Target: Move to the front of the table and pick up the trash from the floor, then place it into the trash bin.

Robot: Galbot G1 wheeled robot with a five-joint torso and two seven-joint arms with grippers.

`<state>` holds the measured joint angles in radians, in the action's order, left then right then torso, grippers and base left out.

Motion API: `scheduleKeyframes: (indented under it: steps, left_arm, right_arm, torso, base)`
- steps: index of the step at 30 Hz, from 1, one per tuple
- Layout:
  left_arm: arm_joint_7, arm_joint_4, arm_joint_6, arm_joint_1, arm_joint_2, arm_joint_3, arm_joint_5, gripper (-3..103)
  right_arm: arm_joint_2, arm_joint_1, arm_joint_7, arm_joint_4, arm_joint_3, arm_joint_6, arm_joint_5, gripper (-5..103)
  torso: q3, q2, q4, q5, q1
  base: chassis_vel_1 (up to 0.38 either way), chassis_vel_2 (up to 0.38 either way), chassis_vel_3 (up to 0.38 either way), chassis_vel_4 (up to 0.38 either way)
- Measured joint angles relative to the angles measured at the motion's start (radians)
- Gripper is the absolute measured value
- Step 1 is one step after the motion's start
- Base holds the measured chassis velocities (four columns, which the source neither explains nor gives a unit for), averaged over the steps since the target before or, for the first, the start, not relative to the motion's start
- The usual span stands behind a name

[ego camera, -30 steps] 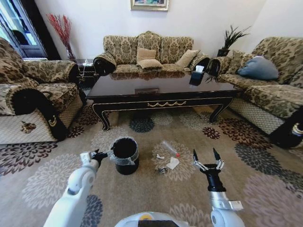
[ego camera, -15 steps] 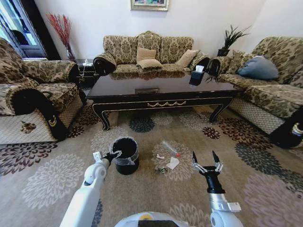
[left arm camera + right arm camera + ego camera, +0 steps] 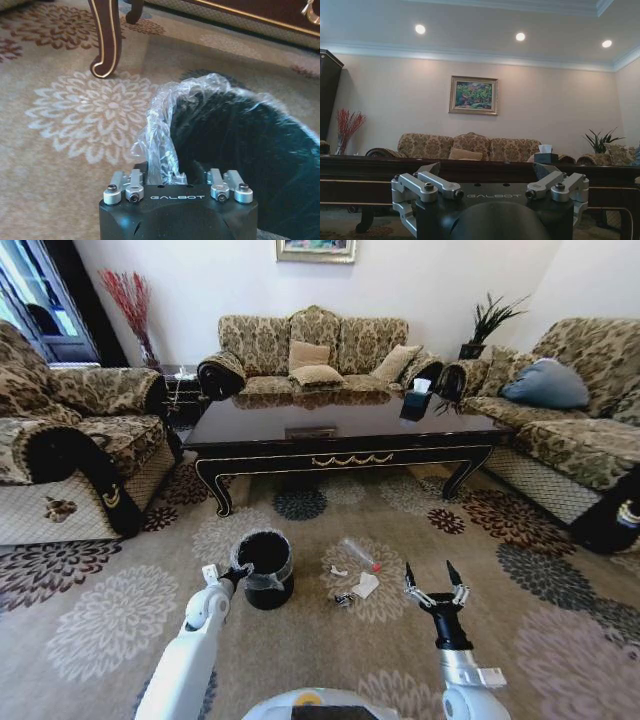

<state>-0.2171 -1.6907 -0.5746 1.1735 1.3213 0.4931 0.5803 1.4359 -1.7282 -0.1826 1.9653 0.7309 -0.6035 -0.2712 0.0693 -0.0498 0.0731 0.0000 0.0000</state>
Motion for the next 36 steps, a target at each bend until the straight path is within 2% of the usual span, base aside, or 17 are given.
scheduleKeyframes:
  steps: [1,2,3,6,7,9,10,12,13,16,18,19,23,30,33,35,36]
  left_arm:
    - [0.000,-0.002,-0.005,0.005,-0.005,0.003,-0.013,46]
    - [0.001,-0.006,-0.013,0.015,-0.015,0.010,-0.039,46]
    - [0.003,-0.010,-0.019,0.021,-0.022,0.015,-0.057,36]
    - [0.005,-0.017,-0.029,0.036,-0.034,0.028,-0.088,36]
    - [0.009,-0.021,-0.035,0.046,-0.041,0.035,-0.107,25]
    - [0.012,-0.025,-0.038,0.053,-0.044,0.042,-0.123,25]
    - [0.017,-0.032,-0.046,0.063,-0.049,0.052,-0.137,14]
    - [0.019,-0.052,-0.051,0.077,-0.057,0.064,-0.144,14]
    - [0.019,-0.078,-0.057,0.092,-0.072,0.082,-0.152,7]
    - [0.013,-0.112,-0.065,0.111,-0.095,0.105,-0.157,2]
    - [0.011,-0.173,-0.073,0.150,-0.133,0.145,-0.149,2]
    - [0.011,-0.173,-0.073,0.150,-0.133,0.145,-0.149,2]
    - [0.012,-0.286,-0.075,0.236,-0.192,0.231,-0.117,2]
    - [0.002,-0.398,-0.083,0.295,-0.206,0.315,-0.085,2]
    - [-0.005,-0.492,-0.085,0.356,-0.182,0.383,-0.076,2]
    - [-0.006,-0.508,-0.085,0.369,-0.175,0.394,-0.076,2]
    - [-0.007,-0.524,-0.085,0.384,-0.166,0.405,-0.076,2]
  right_arm:
    - [0.000,0.001,0.000,-0.002,0.000,-0.001,0.000,100]
    - [-0.002,0.003,0.000,-0.004,-0.001,-0.001,0.001,100]
    - [-0.004,0.005,0.000,-0.006,-0.001,-0.002,0.002,100]
    - [-0.008,0.009,0.000,-0.010,-0.001,-0.003,0.003,100]
    - [-0.011,0.012,0.000,-0.014,-0.001,-0.004,0.005,100]
    - [-0.012,0.016,0.000,-0.017,-0.002,-0.004,0.006,100]
    - [-0.014,0.020,0.001,-0.021,-0.004,-0.004,0.007,100]
    - [-0.018,0.027,0.010,-0.025,-0.009,0.001,0.012,100]
    - [-0.023,0.033,0.024,-0.029,-0.015,0.015,0.019,100]
    - [-0.035,0.044,0.046,-0.035,-0.032,0.049,0.023,100]
    - [-0.057,0.062,0.115,-0.044,-0.074,0.121,0.016,100]
    - [-0.057,0.062,0.115,-0.044,-0.074,0.121,0.016,100]
    - [-0.093,0.108,0.234,-0.086,-0.176,0.264,-0.061,100]
    - [-0.089,0.159,0.346,-0.140,-0.292,0.371,-0.212,100]
    - [-0.067,0.234,0.474,-0.168,-0.395,0.452,-0.322,100]
    - [-0.062,0.249,0.504,-0.171,-0.416,0.467,-0.340,100]
    - [-0.056,0.267,0.553,-0.173,-0.440,0.492,-0.360,100]
  torso:
    - [0.000,0.000,0.0000,-0.0001,0.000]
    - [0.000,0.000,-0.0002,0.0000,0.000]
    - [0.000,0.000,0.0000,0.0000,0.000]
    - [0.000,0.000,-0.0001,0.0001,0.000]
    - [0.000,0.000,-0.0003,0.0001,0.000]
    - [0.000,0.000,-0.0002,-0.0002,0.000]
    - [0.000,0.000,-0.0001,-0.0004,0.000]
    - [0.000,0.000,0.0002,-0.0013,0.000]
    - [0.000,0.000,0.0002,-0.0009,0.000]
    - [0.000,0.000,-0.0002,0.0004,0.000]
    - [0.000,0.000,-0.0010,-0.0005,0.000]
    - [0.000,0.000,-0.0010,-0.0005,0.000]
    - [0.000,0.000,-0.0001,0.0000,0.000]
    - [0.000,0.000,-0.0001,-0.0004,0.000]
    - [0.000,0.000,-0.0001,0.0001,0.000]
    - [0.000,0.000,-0.0003,0.0001,0.000]
    - [0.000,0.000,-0.0004,0.0000,0.000]
  base:
    - [0.000,0.000,0.000,0.000]
    - [0.000,0.000,0.000,0.000]
    - [0.000,0.000,0.000,0.000]
    - [0.000,0.000,0.000,0.000]
    - [0.000,0.000,0.000,0.000]
    - [0.000,0.000,0.000,0.000]
    - [0.000,0.000,0.000,0.000]
    - [0.000,0.000,0.000,0.000]
    - [0.000,0.000,0.000,0.000]
    - [0.000,0.000,0.000,0.000]
    - [0.000,0.000,0.000,0.000]
    - [0.000,0.000,0.000,0.000]
    - [0.000,0.000,0.000,0.000]
    - [0.000,0.000,0.000,0.000]
    - [0.000,0.000,0.000,0.000]
    - [0.000,0.000,0.000,0.000]
    - [0.000,0.000,0.000,0.000]
